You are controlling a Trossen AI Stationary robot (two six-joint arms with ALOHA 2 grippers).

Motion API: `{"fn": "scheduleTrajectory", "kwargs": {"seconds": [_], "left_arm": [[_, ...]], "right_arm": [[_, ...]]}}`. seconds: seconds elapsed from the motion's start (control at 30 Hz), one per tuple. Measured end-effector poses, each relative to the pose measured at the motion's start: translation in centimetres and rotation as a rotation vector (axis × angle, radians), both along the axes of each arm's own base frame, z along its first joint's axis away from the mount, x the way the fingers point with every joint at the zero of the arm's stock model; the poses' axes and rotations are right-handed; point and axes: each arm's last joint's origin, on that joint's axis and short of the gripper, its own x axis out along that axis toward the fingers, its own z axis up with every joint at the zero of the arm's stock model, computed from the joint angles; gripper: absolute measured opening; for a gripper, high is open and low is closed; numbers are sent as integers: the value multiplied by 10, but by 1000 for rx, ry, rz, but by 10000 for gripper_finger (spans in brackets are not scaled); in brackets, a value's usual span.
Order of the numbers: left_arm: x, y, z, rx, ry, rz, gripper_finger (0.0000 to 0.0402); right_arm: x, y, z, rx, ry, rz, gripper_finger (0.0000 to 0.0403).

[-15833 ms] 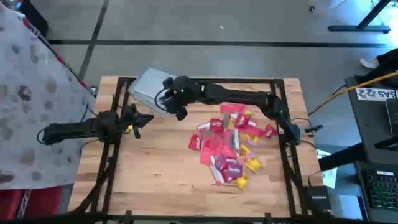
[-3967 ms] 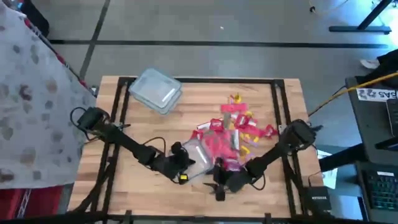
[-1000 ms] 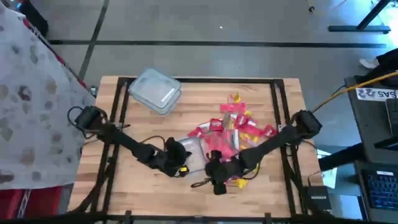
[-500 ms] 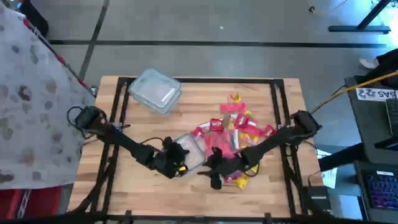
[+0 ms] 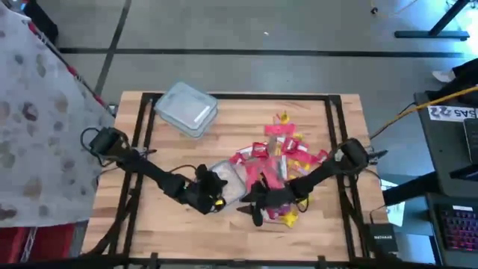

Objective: Sort candy
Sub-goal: Open the square transparent bin

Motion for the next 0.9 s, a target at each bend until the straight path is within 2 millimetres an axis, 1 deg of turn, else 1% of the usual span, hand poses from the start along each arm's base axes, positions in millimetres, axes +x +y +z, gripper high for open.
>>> {"fn": "scheduleTrajectory", "kwargs": {"seconds": [0.1,0.17,0.2,0.23,0.27,0.33,0.37,0.47,0.5,0.6,0.7,0.9], "left_arm": [[1,-2,1,-22,-3,-14,0],[0,-1,1,-21,-1,-15,0],[1,-1,1,-24,1,-17,0],[1,-1,1,-22,0,-15,0],[1,-1,1,-21,-1,-15,0],[1,-1,1,-22,0,-15,0],[1,-1,1,-21,0,-15,0],[1,-1,1,-23,0,-16,0],[1,-1,1,-24,1,-16,0],[1,-1,1,-24,2,-16,0],[1,-1,1,-23,3,-16,0],[-1,-1,0,-15,7,-7,0]], "right_arm": [[-3,9,15,-26,-116,186,179],[-8,16,34,-20,-175,275,179],[-10,18,43,-18,-176,294,179],[-12,19,44,-32,-133,295,179],[-13,17,41,-62,-67,267,179],[-19,10,27,-146,104,204,179],[-20,8,24,-176,159,178,179],[-16,9,38,-199,195,155,179],[-14,9,38,-213,219,152,179],[-8,8,30,-280,275,142,179],[1,7,41,-330,242,84,179],[8,-7,45,-455,360,-12,179]]}}
